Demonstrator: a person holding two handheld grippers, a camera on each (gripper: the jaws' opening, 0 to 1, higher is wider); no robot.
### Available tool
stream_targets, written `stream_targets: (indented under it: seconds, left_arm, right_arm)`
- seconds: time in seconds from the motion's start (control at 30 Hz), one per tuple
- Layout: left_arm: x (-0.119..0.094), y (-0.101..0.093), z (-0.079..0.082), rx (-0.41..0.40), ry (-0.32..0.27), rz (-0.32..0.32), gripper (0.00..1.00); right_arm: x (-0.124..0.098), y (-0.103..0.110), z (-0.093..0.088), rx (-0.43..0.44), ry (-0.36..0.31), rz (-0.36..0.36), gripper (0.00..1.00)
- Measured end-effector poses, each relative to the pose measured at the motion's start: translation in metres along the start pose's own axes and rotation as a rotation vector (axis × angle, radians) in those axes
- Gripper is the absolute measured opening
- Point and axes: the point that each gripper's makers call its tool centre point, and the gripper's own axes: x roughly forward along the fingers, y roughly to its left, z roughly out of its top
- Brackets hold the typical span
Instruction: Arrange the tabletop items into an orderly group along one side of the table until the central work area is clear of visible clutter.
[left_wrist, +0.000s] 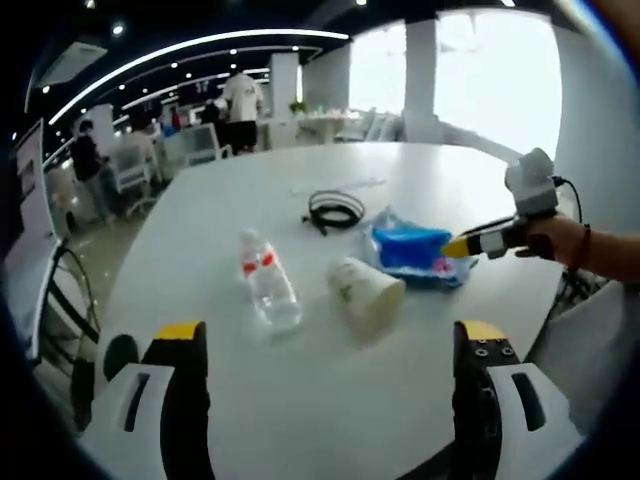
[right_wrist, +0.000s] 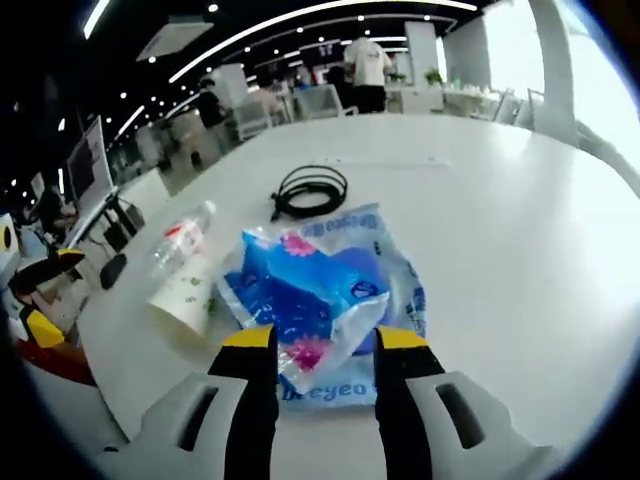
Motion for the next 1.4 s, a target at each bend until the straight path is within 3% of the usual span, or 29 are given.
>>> stream_targets:
  seconds: [0.17,0.37,0.47,0.7,0.8,1.4]
  left_arm:
    - [0.0,0.0,-0.002,0.008,0.012,0.0,0.99]
    - [0.001,0.002,-0.005,0.018,0.029,0.011,0.99]
    - [0.001,0.0,-0.005,0.026,0.028,0.005,0.99]
    - [0.001,-0.002,-0.008,0.042,0.047,0.0,0.97]
    - [0.001,-0.003,-0.008,0.046,0.051,-0.001,0.97]
    - [0.0,-0.002,-0.01,0.056,0.066,-0.001,0.95]
  right_arm:
    - [0.003,-0.008,-0.007,-0.022,0.022,-0.034,0.25]
    - [0.004,-0.012,-0.009,0.017,0.019,-0.039,0.19]
    - [0.004,-0.013,-0.008,-0.01,0.014,-0.051,0.1]
    - [0.004,-0.021,-0.008,-0.045,0.02,-0.08,0.08]
    - [0.003,-0.026,-0.006,-0.052,0.02,-0.081,0.02]
    - [-0.01,-0.037,0.012,-0.012,0.013,-0.024,0.01]
